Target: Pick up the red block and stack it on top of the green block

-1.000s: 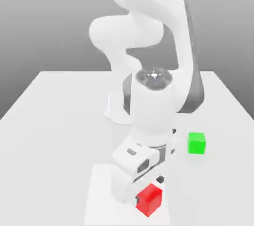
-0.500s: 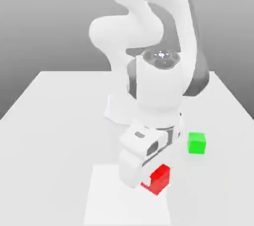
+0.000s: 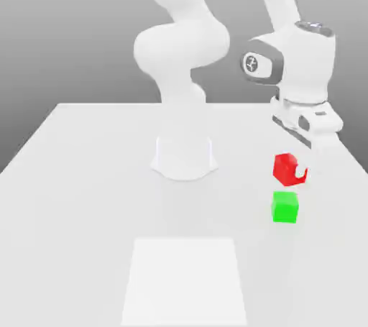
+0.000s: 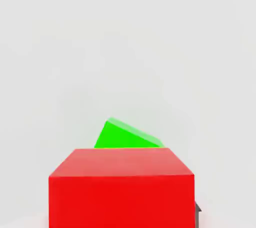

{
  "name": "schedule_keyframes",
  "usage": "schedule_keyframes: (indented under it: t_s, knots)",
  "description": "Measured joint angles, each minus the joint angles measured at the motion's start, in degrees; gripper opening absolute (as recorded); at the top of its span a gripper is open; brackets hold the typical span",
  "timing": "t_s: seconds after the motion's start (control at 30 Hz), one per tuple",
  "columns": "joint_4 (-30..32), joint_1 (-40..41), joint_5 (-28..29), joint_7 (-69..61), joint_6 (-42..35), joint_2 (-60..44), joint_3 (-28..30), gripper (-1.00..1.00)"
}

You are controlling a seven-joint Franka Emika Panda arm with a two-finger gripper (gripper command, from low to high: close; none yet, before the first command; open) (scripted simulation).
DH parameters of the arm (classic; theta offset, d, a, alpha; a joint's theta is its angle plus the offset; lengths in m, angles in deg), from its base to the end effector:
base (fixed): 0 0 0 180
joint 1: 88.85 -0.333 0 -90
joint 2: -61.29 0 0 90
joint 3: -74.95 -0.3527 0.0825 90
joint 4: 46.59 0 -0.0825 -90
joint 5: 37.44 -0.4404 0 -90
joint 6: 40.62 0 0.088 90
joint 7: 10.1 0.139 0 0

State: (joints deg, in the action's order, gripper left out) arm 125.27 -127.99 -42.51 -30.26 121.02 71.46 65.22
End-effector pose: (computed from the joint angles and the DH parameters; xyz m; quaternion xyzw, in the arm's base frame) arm 0.2195 0.2370 0.1628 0.8478 0.5304 -0.0008 0.0013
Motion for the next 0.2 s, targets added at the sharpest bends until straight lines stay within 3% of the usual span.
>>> schedule_keyframes:
  t_s: [0.1, 0.13, 0.2]
  knots:
    - [-0.19, 0.89, 2.30, 1.48, 5.96, -6.18, -0.26, -1.00]
    - [-0.24, 1.42, 3.11, 1.99, 7.52, -7.81, -0.44, 1.00]
    - [-0.24, 1.39, 3.11, 1.99, 7.52, -7.81, -0.44, 1.00]
